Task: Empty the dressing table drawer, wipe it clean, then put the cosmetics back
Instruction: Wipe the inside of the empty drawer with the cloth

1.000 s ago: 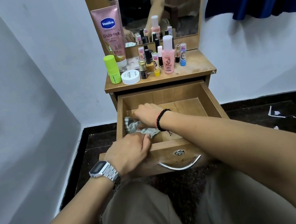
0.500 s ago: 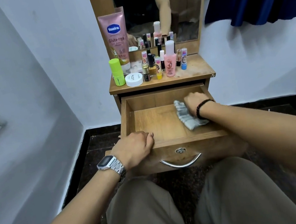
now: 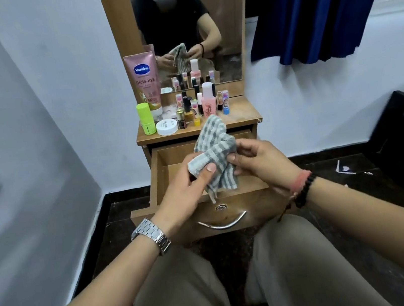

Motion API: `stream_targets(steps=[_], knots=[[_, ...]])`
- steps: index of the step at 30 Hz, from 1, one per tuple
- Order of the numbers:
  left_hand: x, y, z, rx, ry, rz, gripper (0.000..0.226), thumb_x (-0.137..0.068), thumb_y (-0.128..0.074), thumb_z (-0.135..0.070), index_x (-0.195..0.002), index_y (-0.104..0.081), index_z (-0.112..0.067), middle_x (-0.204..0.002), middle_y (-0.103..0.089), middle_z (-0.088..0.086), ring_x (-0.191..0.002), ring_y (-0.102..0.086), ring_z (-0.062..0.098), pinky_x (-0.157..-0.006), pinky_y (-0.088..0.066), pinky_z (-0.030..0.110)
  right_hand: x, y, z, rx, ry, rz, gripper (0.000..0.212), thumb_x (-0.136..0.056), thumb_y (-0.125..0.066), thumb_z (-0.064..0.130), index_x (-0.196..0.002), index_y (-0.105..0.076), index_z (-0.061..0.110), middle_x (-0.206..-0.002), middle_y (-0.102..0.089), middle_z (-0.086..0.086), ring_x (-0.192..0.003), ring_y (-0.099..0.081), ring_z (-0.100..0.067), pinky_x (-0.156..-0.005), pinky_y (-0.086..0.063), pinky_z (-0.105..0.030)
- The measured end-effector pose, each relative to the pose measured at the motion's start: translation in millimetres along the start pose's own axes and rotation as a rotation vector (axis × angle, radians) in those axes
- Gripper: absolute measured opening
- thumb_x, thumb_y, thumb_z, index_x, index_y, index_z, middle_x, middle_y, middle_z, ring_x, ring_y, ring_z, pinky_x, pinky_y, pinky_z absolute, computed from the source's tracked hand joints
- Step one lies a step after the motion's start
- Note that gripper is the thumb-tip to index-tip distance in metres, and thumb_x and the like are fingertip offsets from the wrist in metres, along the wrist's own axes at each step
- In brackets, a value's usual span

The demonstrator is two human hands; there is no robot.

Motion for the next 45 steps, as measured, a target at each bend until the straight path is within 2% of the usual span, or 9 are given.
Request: stream_targets(steps=[5,8,12,18,24,29,37,43,45], knots=[[21.6,-11.2,-42.8,-0.488,-0.404,-0.159,0.028,-0.093,-0.047,-0.028,-0.117,-0.058,-0.018,-0.116,-0.058,-0.007,-0.103,-0.057,0.011,-0.084,-0.046,0.022,49.9,-7.2,-16.9,-0.757,-0.355,0.110,0.042,-0.091,-0.049,0.035,-0.125,-0.055,0.012,-0.127,-0.062,-0.012,-0.121,-0.057,-0.026,-0.099,-0.048,-0.038],[31.1,-21.6,-53.4,-0.728,-0.562,-0.091,0.030,-0.087,-0.046,-0.026,-0.114,-0.058,-0.021,-0.111,-0.059,-0.005,-0.099,-0.059,0.018,-0.078,-0.051,0.033,56.7,-8.6,-20.8,-0.846,-0.434,0.094,0.052,-0.090,-0.048,0.046,-0.125,-0.054,0.009,-0.122,-0.063,-0.012,-0.117,-0.058,-0.027,-0.097,-0.050,-0.042],[44.2,-44.8,-58.4,-0.891,-0.779,0.180,0.028,-0.091,-0.048,-0.039,-0.116,-0.055,-0.026,-0.108,-0.061,-0.007,-0.097,-0.059,0.014,-0.078,-0.051,0.030,50.9,-7.5,-23.8,-0.727,-0.399,0.088,0.047,-0.087,-0.058,0.017,-0.130,-0.053,0.000,-0.124,-0.062,-0.017,-0.105,-0.062,-0.026,-0.093,-0.051,-0.039],[15.8,-2.2,-33.0,-0.207,-0.179,-0.159,0.034,-0.091,-0.057,-0.040,-0.122,-0.055,-0.027,-0.120,-0.056,-0.015,-0.108,-0.052,-0.003,-0.095,-0.047,0.029,41.7,13.5,-25.9,-0.699,-0.381,0.087,0.052,-0.087,-0.058,0.012,-0.136,-0.046,-0.001,-0.130,-0.056,-0.026,-0.122,-0.054,-0.039,-0.105,-0.040,-0.053],[15.7,-27.6,12.2,0.740,0.378,0.161,0.050,-0.086,-0.065,-0.031,-0.130,-0.056,-0.011,-0.130,-0.061,0.009,-0.119,-0.058,0.023,-0.104,-0.045,0.038,41.9,10.4,-9.7,-0.651,-0.253,0.134,0.044,-0.092,-0.052,0.021,-0.131,-0.050,0.001,-0.126,-0.060,-0.023,-0.117,-0.059,-0.036,-0.101,-0.045,-0.051],[16.1,-25.0,8.4,0.757,0.434,0.127,0.052,-0.081,-0.065,-0.020,-0.126,-0.054,0.005,-0.117,-0.066,0.014,-0.093,-0.067,0.020,-0.084,-0.056,0.035,46.2,13.4,-23.7,-0.556,-0.409,0.118,0.042,-0.099,-0.045,0.031,-0.129,-0.053,0.003,-0.124,-0.063,-0.019,-0.115,-0.061,-0.033,-0.101,-0.047,-0.048],[14.4,-18.2,-3.6,0.807,0.316,0.036,0.033,-0.085,-0.062,-0.014,-0.117,-0.061,-0.008,-0.111,-0.070,0.010,-0.097,-0.069,0.020,-0.083,-0.058,0.036,47.0,10.2,-4.8,-0.545,-0.287,0.215,0.048,-0.087,-0.043,-0.014,-0.132,-0.048,0.002,-0.128,-0.060,-0.019,-0.119,-0.058,-0.033,-0.099,-0.049,-0.044],[21.9,-23.8,7.8,0.596,0.402,0.097,0.035,-0.083,-0.064,0.004,-0.117,-0.061,-0.001,-0.106,-0.072,0.012,-0.098,-0.069,0.025,-0.081,-0.058,0.032,50.1,2.3,-24.5,-0.579,-0.466,0.169,0.042,-0.090,-0.042,-0.012,-0.131,-0.048,-0.006,-0.116,-0.066,-0.022,-0.096,-0.070,-0.027,-0.084,-0.057,-0.035],[17.7,-13.3,0.4,0.664,0.301,-0.019,0.034,-0.078,-0.066,0.004,-0.111,-0.063,-0.005,-0.103,-0.073,0.010,-0.095,-0.069,0.024,-0.081,-0.058,0.034,45.8,7.0,-12.9,-0.504,-0.257,0.114,0.045,-0.085,-0.049,-0.017,-0.127,-0.051,-0.003,-0.113,-0.069,-0.014,-0.101,-0.069,-0.024,-0.085,-0.058,-0.034]])
Point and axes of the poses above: each hand's wrist, its own x-axis away from the middle knuckle, its own y-axis out of the back of the hand, z = x × y, the point moved 6 cm from there along -x, towards the middle knuckle
